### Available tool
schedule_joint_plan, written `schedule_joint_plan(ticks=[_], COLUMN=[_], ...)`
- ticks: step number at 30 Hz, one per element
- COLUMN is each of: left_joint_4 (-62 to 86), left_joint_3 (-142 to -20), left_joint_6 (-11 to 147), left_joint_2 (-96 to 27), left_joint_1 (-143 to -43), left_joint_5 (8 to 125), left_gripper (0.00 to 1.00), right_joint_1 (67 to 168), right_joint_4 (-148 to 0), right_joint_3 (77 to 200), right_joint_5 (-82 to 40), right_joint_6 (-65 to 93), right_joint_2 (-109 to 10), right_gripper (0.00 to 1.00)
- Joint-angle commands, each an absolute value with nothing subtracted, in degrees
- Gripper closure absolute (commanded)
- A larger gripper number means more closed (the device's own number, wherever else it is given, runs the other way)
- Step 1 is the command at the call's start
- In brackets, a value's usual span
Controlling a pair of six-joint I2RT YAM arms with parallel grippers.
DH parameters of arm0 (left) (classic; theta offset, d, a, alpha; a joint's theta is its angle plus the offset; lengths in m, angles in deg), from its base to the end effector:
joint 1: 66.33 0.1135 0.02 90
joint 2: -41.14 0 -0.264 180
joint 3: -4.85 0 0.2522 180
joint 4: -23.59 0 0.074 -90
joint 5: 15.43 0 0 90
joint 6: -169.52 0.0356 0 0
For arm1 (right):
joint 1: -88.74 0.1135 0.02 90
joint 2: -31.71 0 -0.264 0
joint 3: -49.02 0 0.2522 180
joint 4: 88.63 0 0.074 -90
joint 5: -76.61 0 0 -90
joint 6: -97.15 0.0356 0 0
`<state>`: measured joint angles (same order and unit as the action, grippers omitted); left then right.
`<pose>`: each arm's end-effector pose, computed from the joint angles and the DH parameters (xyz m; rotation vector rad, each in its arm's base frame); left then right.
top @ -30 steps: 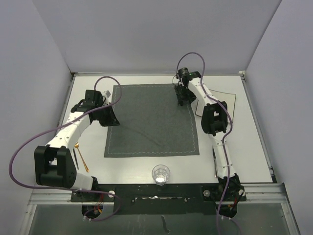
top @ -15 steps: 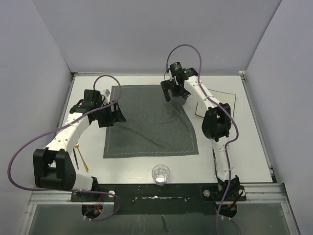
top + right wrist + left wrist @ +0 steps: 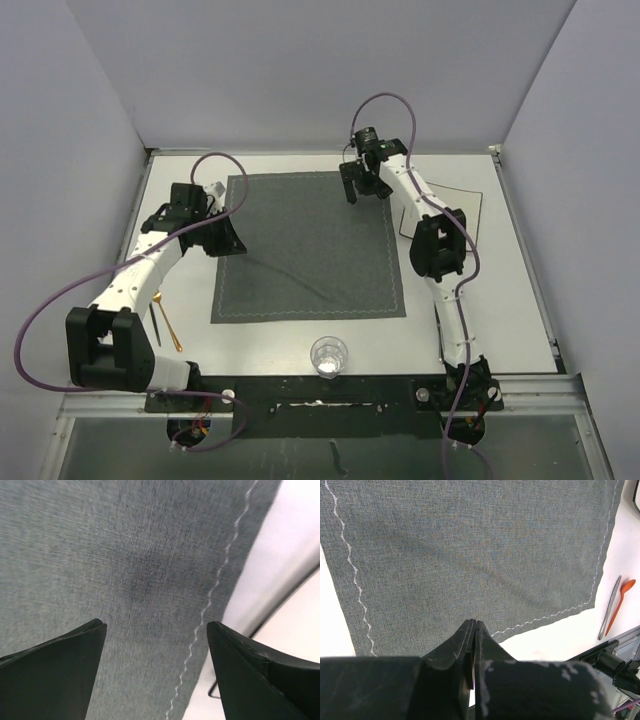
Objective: Set the dinner table for one person
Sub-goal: Adjust the napkin at the center of the board.
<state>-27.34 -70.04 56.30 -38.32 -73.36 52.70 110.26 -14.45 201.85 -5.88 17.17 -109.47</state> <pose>0.2800 -0.0479 0.2647 -0.2096 2.5707 -0.6888 0.4883 0.1876 0.2330 -0.2228 2.6365 0.0086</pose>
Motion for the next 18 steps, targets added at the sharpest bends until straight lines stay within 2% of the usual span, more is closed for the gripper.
schedule_joint_plan(ticks=[1,4,9,18], left_joint_4=[-26.65,-26.9,-27.14,-32.07], left_joint_3=[-70.47,-70.28,-69.7,-67.25], left_joint_6=[55.89,54.99,53.17,50.32], left_joint_2=[-39.41,-41.69,-45.79,-50.41], left_joint_1=[-73.36,-73.36,-73.78,-74.07], left_joint_5=[52.62,53.05,54.25,58.94], left_gripper=[1.0,1.0,1.0,1.0], right_joint_1=[110.08,110.49,110.89,110.63], right_joint_4=[-15.08,-16.83,-19.08,-17.15], right_joint_3=[201.08,195.13,187.16,187.63], right_joint_5=[-9.36,-10.23,-10.62,-7.97], right_joint_6=[19.37,21.0,21.26,21.1], right_joint_2=[-108.8,-104.87,-98.75,-97.26], right_gripper=[0.19,0.26,0.6,0.61])
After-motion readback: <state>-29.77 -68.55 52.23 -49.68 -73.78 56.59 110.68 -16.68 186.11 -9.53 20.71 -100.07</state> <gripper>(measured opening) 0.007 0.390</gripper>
